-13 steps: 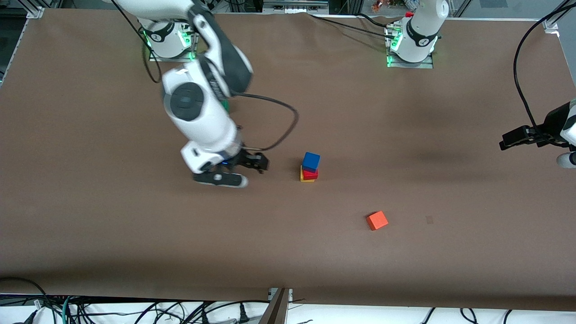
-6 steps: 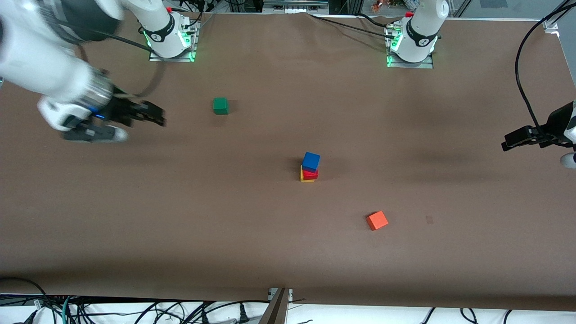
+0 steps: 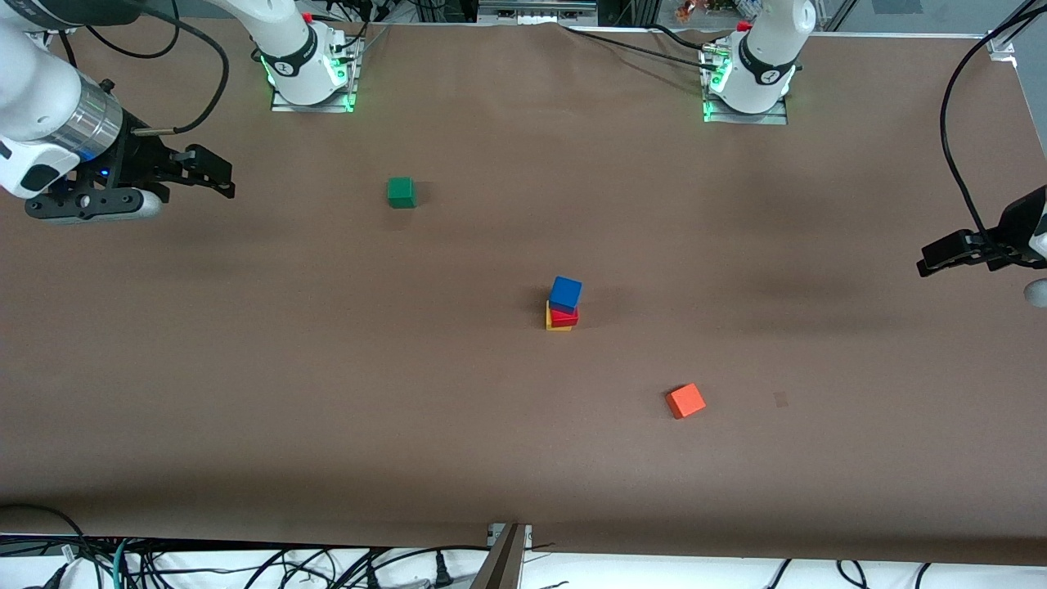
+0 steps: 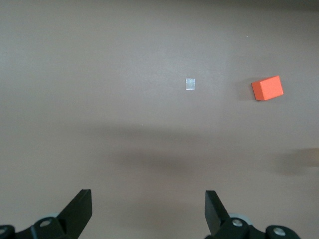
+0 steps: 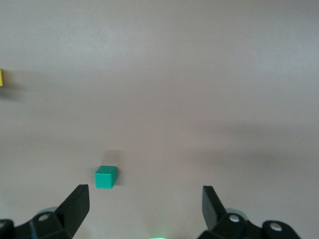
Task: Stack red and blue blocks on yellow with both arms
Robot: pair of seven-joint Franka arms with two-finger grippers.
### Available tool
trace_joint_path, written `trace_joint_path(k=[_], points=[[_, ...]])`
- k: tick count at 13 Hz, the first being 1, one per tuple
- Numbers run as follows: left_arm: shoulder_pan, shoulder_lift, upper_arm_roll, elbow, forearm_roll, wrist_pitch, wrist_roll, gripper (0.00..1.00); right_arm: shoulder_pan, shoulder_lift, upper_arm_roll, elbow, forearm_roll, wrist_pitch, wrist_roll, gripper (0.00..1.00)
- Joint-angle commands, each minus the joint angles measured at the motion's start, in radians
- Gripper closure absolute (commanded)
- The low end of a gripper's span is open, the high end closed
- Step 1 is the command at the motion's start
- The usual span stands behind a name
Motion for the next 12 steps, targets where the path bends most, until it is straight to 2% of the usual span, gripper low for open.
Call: trace_joint_path(k=[1, 3, 7, 12], points=[[-0.002, 0.018, -0.003, 0.034, 0.017, -0.009, 0.010, 0.00, -0.118, -0.023, 0.106, -0.014, -0.055, 0.011, -0.088, 0.00], [-0.002, 0.018, -0.003, 0.034, 0.017, -0.007, 0.010, 0.00, -0.119, 0.001, 0.106, 0.022, -0.083, 0.009, -0.106, 0.00], [-0.004, 0.019, -0.003, 0.034, 0.021, -0.007, 0.010, 0.00, -0.131, 0.090, 0.103, 0.134, -0.068, -0.001, -0.111, 0.00], [-0.002, 0.021, -0.003, 0.034, 0.013, -0.007, 0.011, 0.00, -0.136, 0.093, 0.104, 0.132, -0.063, -0.003, -0.111, 0.00]])
